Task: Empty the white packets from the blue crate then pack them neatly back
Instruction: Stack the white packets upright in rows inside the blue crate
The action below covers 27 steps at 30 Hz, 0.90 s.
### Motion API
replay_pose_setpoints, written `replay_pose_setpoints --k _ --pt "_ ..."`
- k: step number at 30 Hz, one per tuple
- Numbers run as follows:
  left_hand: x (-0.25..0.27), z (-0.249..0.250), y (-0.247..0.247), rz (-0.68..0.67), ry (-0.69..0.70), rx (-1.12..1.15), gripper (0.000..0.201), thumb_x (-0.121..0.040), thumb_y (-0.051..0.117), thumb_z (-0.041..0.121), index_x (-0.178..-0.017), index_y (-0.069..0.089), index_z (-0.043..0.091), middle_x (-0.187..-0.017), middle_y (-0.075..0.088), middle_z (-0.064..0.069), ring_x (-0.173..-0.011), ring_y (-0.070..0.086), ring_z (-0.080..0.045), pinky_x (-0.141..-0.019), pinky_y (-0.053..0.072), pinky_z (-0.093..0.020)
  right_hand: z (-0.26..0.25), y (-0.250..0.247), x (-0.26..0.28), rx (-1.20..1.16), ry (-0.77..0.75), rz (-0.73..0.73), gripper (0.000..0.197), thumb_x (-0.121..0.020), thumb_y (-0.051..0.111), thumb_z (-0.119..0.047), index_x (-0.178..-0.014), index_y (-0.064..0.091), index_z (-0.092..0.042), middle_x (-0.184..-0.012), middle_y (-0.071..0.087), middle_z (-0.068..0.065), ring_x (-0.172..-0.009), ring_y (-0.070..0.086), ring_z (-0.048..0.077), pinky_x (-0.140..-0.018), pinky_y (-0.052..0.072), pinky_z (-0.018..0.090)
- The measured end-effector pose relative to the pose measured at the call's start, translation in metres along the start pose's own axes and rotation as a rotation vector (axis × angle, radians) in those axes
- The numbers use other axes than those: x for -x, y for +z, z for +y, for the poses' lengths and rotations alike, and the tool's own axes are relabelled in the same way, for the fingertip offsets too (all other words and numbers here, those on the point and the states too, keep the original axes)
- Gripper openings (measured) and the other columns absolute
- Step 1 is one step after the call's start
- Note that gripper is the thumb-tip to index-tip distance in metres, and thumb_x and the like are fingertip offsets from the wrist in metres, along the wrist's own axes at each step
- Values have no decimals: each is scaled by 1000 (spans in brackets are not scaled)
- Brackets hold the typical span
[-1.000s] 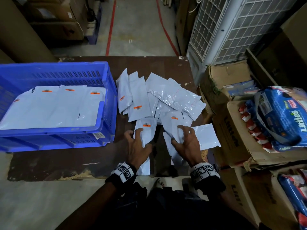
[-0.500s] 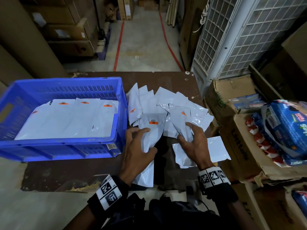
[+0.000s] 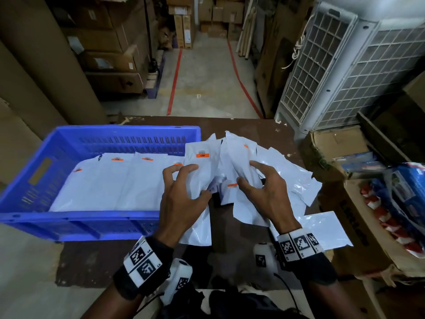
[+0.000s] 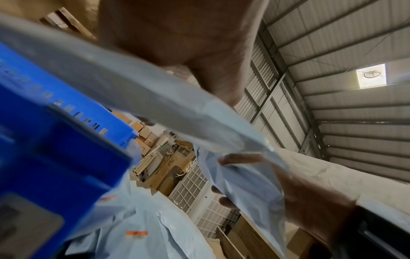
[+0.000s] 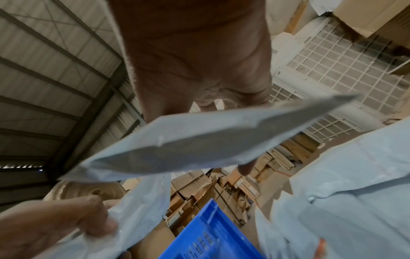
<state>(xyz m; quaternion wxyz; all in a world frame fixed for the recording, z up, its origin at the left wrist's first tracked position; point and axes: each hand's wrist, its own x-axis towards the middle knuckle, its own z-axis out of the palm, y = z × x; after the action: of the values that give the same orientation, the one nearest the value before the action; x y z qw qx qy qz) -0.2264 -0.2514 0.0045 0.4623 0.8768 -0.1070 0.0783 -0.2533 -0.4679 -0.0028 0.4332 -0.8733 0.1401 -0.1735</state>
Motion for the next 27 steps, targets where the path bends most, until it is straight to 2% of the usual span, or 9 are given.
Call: replay_pose_setpoints --k 3,6,7,11,16,19,21,23,27 --pt "-17 -26 -38 0 0 2 60 -68 67 38 -126 55 27 -129 35 8 -101 40 7 -80 31 -1 -40 37 -6 10 -16 10 60 -79 77 -46 -132 59 -24 -134 59 -5 -119 56 14 -102 49 38" --pt "-39 -55 -79 -4 15 -11 57 -75 76 32 -128 54 25 -132 34 6 -101 41 5 -79 31 0 -83 76 -11 13 -16 -20 63 -79 76 -50 -134 56 -27 -137 56 -6 -117 57 15 -99 51 41" --pt "-46 -63 -93 -6 19 -24 57 -77 77 29 -129 54 25 -133 33 5 -101 42 3 -81 33 -2 -96 88 -13 18 -23 -33 64 -79 76 -50 -134 56 -27 -137 56 -5 -117 57 15 -99 51 40" --pt "-74 -98 -152 -22 -22 -91 59 -75 71 36 -130 50 30 -131 28 6 -95 56 -13 -86 47 -29 -151 138 -23 86 -68 -133 66 -79 75 -46 -137 52 -25 -131 57 -1 -116 54 15 -97 48 34" --pt "-107 -143 -218 -38 -116 -194 58 -82 72 30 -133 45 25 -136 24 -2 -106 54 -23 -96 43 -35 -205 205 -39 165 -65 -292 70 -79 76 -42 -140 48 -23 -129 57 6 -116 55 23 -97 47 39" --pt "-128 -174 -249 -105 -213 -227 65 -78 65 44 -133 41 19 -133 22 -10 -111 52 -30 -102 41 -41 -228 244 -51 244 -56 -390 69 -80 75 -40 -139 47 -21 -129 58 10 -113 57 27 -92 48 34" --pt "-138 -195 -264 -160 -278 -243 76 -66 50 55 -131 38 17 -129 22 -12 -114 48 -33 -102 41 -45 -243 265 -55 273 -45 -457 65 -81 75 -38 -137 48 -18 -126 57 8 -103 59 25 -80 48 28" --pt "-144 -213 -272 -229 -332 -285 79 -64 45 53 -132 36 14 -128 22 -15 -123 41 -33 -105 39 -46 -256 285 -56 327 -43 -523 61 -83 74 -37 -133 50 -14 -120 56 7 -95 60 24 -70 45 26" --pt "-150 -238 -274 -373 -448 -418 77 -76 48 54 -138 28 13 -136 16 -17 -124 43 -43 -108 36 -45 -272 319 -52 416 -81 -603 55 -85 71 -33 -131 51 -11 -129 57 14 -107 62 30 -76 47 28"
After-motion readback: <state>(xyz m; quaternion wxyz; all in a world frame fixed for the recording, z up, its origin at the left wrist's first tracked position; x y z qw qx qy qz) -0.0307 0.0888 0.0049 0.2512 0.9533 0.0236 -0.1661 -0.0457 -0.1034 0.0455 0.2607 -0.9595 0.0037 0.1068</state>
